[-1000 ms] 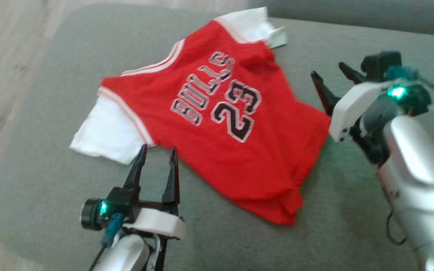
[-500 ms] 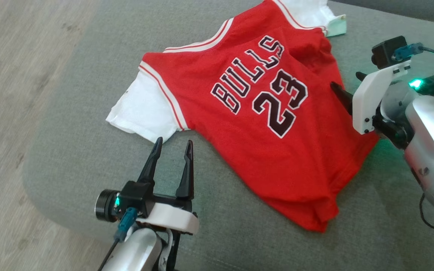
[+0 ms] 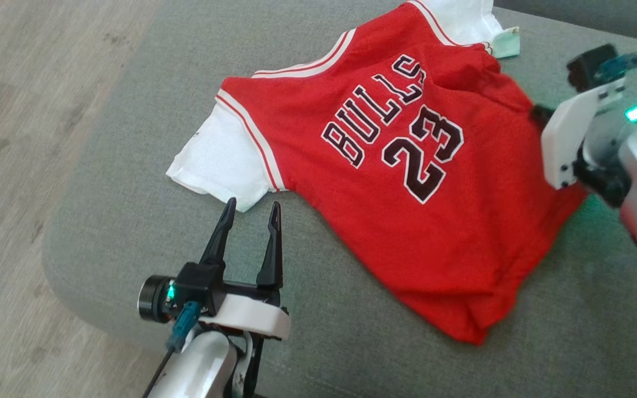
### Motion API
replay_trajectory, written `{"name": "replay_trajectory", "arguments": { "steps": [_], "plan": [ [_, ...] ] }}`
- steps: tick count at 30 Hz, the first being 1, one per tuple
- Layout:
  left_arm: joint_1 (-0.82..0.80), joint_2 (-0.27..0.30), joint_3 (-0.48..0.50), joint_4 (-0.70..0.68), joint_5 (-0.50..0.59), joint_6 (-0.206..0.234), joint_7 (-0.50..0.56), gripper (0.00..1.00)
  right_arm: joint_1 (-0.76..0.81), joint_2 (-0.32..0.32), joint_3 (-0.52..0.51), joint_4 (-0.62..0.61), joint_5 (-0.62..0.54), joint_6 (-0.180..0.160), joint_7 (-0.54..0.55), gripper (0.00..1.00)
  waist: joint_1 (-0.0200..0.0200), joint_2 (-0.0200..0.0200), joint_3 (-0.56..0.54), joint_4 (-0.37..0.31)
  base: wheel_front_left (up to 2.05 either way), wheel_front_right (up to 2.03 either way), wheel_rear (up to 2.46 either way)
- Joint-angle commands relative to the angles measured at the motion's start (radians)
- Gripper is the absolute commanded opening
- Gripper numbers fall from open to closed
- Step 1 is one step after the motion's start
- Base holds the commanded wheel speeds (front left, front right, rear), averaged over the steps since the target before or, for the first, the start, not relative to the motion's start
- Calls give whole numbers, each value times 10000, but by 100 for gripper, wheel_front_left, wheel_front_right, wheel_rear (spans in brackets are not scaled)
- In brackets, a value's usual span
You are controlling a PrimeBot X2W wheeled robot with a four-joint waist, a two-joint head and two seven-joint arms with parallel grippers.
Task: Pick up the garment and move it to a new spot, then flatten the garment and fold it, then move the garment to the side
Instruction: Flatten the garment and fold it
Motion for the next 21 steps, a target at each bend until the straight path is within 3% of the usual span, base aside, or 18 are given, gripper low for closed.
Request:
{"name": "replay_trajectory", "arguments": {
  "steps": [1, 7, 13, 14, 15, 18, 21],
  "plan": [
    [-189, 16, 423, -224, 122, -55, -121, 100, -443, -136, 69, -118, 53, -7, -194, 0, 0, 0, -26, -8, 0, 0, 0],
    [-164, -136, 523, -221, 247, -180, -122, 100, -1342, -567, 427, 390, -259, -7, -523, 0, 0, 0, 48, 63, 0, 0, 0],
    [-162, -283, 614, -212, 337, -342, -122, 100, -2595, -1301, 960, 1142, -1374, -7, -1196, 0, 0, 0, 255, 283, 0, 0, 0],
    [-155, -304, 630, -205, 354, -363, -122, 100, -2847, -1400, 993, 1341, -1720, -7, -1538, 81, 0, 0, 275, 312, 0, 0, 0],
    [-151, -323, 648, -197, 372, -381, -122, 100, -3083, -1460, 948, 1622, -2040, -7, -1866, 100, 0, 0, 288, 336, 0, 0, 0],
    [-139, -366, 727, -156, 424, -405, -122, 100, -3630, -1324, 506, 2518, -2864, -7, -3023, 100, 0, 0, 258, 306, 0, 0, 0],
    [-126, -375, 868, -134, 506, -418, -122, 100, -3618, -710, -130, 3214, -3204, -7, -4197, 100, 0, 0, 50, 92, 0, 0, 0]
  ]
}}
